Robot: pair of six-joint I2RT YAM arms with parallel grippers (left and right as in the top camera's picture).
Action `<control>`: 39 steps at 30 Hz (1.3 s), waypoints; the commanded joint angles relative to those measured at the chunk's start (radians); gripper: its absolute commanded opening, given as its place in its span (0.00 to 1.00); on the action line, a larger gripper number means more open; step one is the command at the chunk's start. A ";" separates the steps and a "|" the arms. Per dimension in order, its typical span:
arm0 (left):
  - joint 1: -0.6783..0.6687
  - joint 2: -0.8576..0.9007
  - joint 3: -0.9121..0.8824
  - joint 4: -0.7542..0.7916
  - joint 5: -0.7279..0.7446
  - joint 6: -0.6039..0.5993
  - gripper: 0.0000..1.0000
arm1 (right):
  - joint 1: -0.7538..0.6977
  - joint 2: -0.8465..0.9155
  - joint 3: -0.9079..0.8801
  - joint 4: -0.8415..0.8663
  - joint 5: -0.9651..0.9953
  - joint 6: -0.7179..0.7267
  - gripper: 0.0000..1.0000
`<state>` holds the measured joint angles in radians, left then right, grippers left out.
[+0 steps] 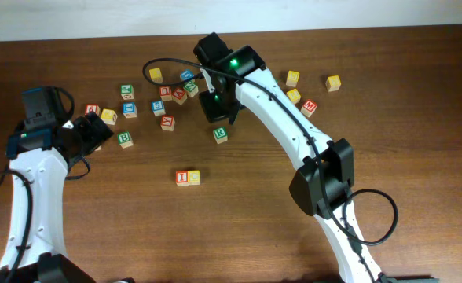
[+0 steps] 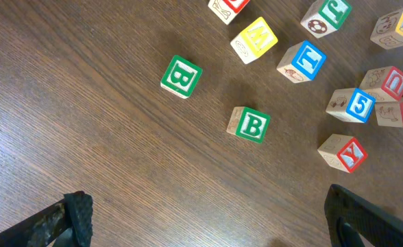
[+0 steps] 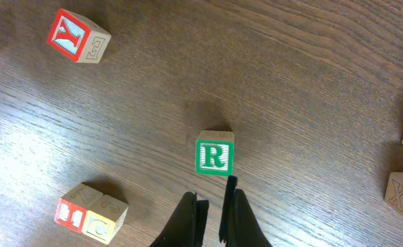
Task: Spell out ICRA
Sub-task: 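Carry the R block toward the IC pair and lower it onto the table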
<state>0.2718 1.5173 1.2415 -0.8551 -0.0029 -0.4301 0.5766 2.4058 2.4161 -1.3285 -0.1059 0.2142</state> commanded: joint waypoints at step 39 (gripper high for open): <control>0.006 0.003 0.003 0.002 0.007 -0.002 0.99 | 0.000 -0.007 -0.318 0.215 0.009 0.005 0.07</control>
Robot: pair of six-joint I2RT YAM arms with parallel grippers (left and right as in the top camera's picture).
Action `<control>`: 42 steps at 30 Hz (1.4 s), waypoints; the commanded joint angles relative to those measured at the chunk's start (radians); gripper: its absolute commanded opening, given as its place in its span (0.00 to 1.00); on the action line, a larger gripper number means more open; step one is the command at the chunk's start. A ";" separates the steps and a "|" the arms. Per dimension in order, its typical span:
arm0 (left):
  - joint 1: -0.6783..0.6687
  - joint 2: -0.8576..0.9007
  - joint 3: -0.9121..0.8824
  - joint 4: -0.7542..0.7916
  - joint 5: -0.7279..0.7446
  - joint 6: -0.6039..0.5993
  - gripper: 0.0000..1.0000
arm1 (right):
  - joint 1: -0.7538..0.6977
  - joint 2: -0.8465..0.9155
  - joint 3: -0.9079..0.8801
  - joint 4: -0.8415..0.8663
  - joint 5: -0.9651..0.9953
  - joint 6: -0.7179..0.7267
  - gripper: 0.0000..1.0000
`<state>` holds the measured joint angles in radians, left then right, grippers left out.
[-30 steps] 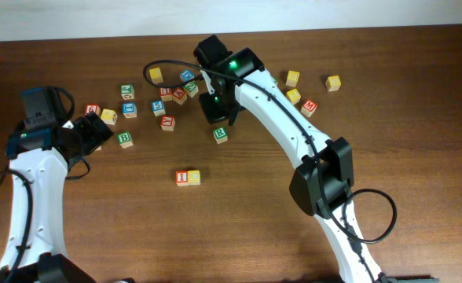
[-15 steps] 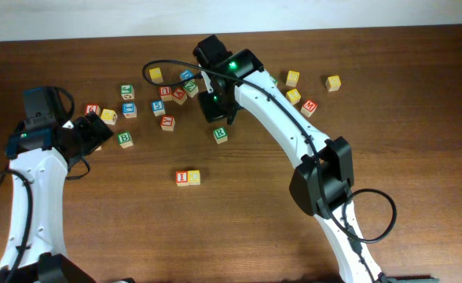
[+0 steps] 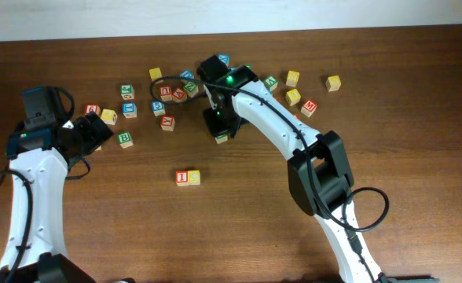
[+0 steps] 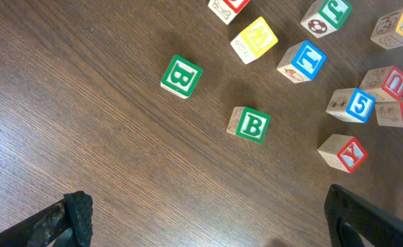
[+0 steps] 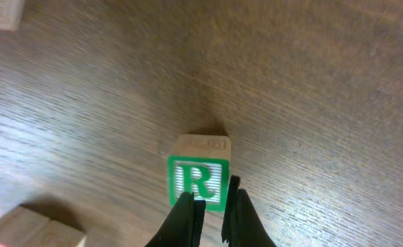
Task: Spell out ICRA
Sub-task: 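Carry the R block toward the IC pair and lower it onto the table, then open the right gripper and release the R block right of the C block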
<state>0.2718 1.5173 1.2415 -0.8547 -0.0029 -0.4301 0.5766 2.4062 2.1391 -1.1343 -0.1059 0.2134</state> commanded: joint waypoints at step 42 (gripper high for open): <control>0.006 0.003 0.003 0.001 0.007 -0.002 0.99 | -0.007 -0.008 0.008 0.024 -0.022 0.006 0.14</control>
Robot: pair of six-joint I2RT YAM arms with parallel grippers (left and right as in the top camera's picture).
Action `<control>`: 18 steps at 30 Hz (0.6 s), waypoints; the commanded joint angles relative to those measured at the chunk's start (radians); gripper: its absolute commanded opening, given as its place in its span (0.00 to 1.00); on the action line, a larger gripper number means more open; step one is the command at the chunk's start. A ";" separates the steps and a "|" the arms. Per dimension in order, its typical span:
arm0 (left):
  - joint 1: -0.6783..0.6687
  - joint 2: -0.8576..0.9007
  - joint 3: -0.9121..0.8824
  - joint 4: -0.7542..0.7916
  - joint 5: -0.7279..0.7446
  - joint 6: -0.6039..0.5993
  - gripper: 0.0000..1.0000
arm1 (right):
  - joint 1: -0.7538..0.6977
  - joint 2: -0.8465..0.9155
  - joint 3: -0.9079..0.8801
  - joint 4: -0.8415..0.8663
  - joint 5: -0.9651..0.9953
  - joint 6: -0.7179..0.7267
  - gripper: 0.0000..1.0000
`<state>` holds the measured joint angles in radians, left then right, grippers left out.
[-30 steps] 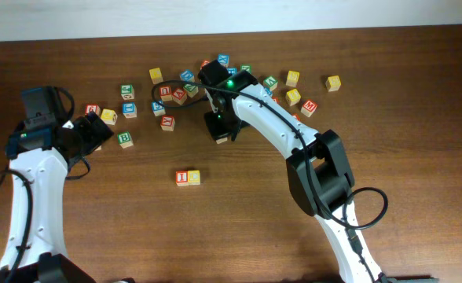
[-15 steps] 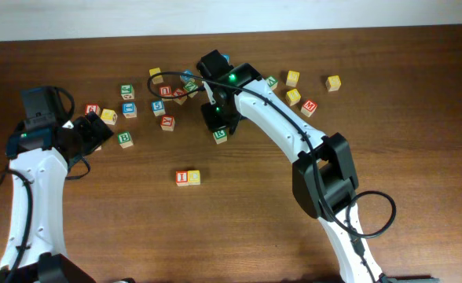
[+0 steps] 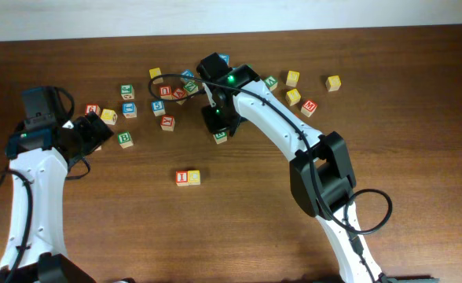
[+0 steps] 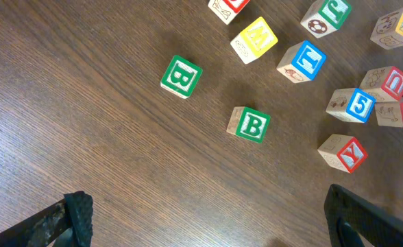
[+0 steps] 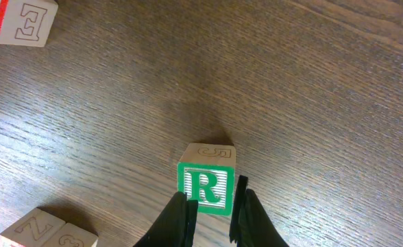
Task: Spell out ICRA
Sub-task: 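Open the right gripper and release the R block right of the C block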
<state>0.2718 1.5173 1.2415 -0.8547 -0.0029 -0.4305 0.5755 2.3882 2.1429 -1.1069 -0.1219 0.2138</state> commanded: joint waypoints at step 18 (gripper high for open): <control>0.006 0.003 0.003 0.001 0.007 -0.002 0.99 | -0.005 0.010 0.004 0.008 -0.005 0.005 0.38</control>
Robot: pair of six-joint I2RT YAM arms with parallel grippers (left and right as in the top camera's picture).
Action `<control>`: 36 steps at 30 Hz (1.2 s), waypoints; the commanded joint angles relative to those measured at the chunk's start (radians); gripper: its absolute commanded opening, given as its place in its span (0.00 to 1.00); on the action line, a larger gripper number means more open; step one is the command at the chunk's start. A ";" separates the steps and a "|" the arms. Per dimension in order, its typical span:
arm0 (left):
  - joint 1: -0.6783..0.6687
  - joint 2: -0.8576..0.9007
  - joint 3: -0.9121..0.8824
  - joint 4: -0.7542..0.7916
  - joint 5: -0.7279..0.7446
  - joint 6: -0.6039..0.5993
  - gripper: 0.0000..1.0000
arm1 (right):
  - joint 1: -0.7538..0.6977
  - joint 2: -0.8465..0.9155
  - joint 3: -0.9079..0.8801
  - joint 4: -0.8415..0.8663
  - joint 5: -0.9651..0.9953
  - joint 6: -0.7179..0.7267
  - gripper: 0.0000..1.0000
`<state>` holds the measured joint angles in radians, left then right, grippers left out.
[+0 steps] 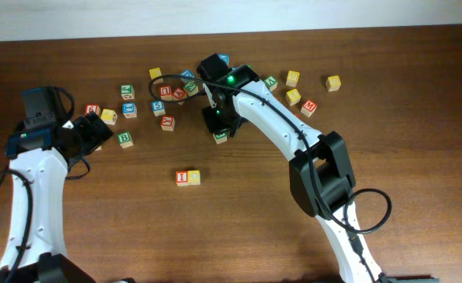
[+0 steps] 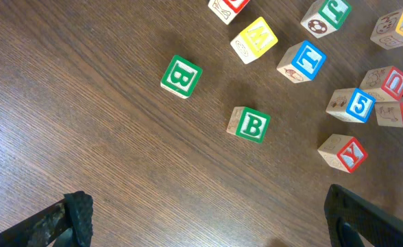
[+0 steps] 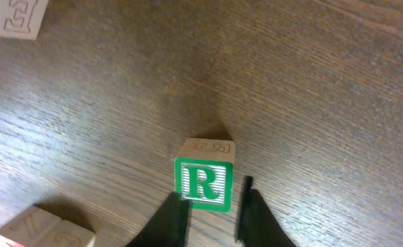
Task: Spell out ICRA
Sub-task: 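Open the right gripper and release the R block right of the C block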
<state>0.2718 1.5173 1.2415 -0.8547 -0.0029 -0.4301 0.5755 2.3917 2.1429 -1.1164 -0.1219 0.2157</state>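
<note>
A green R block (image 3: 203, 182) lies on the wooden table, also seen as the R block (image 1: 221, 137) from overhead. My right gripper (image 3: 212, 204) is open just above it, one finger at each side of the block's near edge, gripping nothing. The joined I and C blocks (image 1: 188, 178) sit in front, their corner showing in the right wrist view (image 3: 44, 233). A red A block lies at the right edge of the left wrist view. My left gripper (image 2: 208, 206) hangs open over bare wood at the table's left (image 1: 89, 132).
Loose letter blocks are scattered along the far side: two green B blocks (image 2: 254, 125) (image 2: 181, 75), yellow M (image 2: 255, 39), blue T (image 2: 302, 60), blue 5 (image 2: 351, 105), red Y (image 2: 343, 152). Yellow blocks (image 1: 333, 82) lie far right.
My right gripper's fingers have spread wider and now stand either side of the R block's near edge. The R block and the left arm have not moved.
My right gripper was nearly shut and higher up, with the R block just beyond its tips. Then it was lower and close over the block, still narrow. Then its fingers had parted slightly, and now they are wide open astride it. The left arm stayed still.
</note>
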 commanded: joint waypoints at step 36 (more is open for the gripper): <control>0.006 0.003 0.003 0.001 0.007 -0.002 0.99 | 0.001 0.007 -0.098 0.035 -0.051 0.003 0.36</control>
<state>0.2718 1.5173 1.2415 -0.8547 -0.0029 -0.4301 0.5755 2.3932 2.0567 -1.0874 -0.1410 0.2195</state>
